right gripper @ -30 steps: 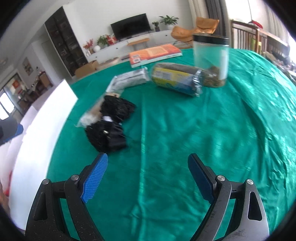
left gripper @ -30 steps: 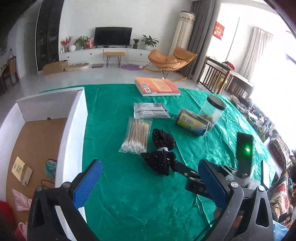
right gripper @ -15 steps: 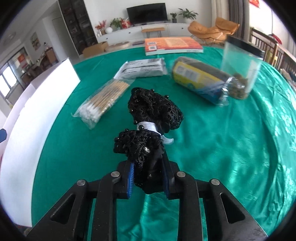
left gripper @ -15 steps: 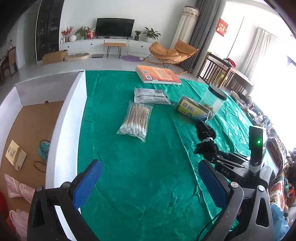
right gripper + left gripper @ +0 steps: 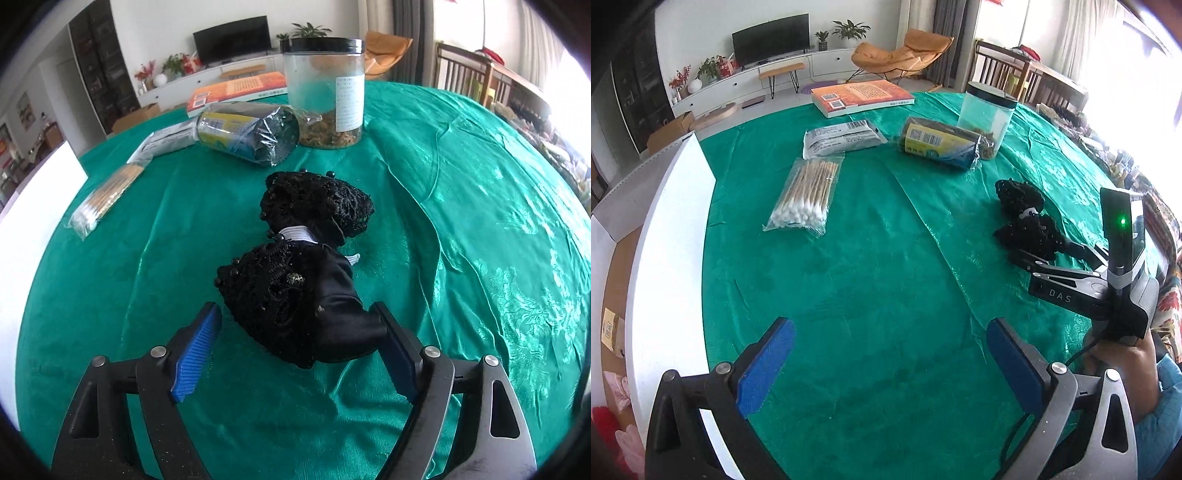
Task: Organize soft objects
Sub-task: 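Close right tool on the black mesh accessories while left tool grasps the cotton-swab pack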
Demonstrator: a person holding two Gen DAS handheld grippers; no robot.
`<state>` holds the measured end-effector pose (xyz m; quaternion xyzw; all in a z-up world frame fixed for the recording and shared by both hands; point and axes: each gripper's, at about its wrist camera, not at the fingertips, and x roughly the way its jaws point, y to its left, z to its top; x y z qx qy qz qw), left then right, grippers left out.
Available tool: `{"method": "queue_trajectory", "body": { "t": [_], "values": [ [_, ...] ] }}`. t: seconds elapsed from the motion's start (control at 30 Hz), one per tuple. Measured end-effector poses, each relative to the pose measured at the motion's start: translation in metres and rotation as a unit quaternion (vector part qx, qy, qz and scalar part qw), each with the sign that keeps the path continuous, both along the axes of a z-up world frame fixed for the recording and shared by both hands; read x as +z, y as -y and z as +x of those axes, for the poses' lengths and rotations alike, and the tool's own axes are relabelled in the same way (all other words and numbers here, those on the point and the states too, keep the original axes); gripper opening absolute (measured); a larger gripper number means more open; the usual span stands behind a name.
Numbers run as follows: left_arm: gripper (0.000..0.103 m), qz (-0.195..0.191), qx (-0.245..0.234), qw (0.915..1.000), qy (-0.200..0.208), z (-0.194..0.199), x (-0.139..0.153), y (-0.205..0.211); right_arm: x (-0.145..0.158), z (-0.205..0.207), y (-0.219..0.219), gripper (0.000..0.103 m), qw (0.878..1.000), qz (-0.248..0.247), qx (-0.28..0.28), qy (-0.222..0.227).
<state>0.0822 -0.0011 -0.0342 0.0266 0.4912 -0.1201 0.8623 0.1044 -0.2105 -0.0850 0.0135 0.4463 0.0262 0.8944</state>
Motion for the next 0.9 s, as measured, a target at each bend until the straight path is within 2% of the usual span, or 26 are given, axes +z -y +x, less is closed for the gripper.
{"method": "queue_trajectory", "body": {
  "t": [0.1, 0.63, 0.83, 0.9],
  "values": [
    [0.102, -0.003, 0.005, 0.9999, -0.014, 0.002, -0.006, -0.003, -0.003, 0.001, -0.008, 0.087, 1.000, -0.027, 0.005, -0.004],
    [0.102, -0.002, 0.014, 0.9993, -0.036, 0.001, -0.016, -0.013, -0.004, 0.000, -0.004, 0.089, 1.000, -0.023, 0.002, -0.004],
    [0.102, -0.003, -0.001, 0.9989, -0.046, 0.009, -0.013, -0.008, -0.004, 0.000, -0.004, 0.089, 1.000, -0.023, 0.002, -0.004],
    [0.102, -0.008, -0.007, 0.9989, -0.045, 0.019, -0.002, -0.009, -0.004, 0.000, -0.004, 0.089, 1.000, -0.023, 0.002, -0.004]
  ]
}}
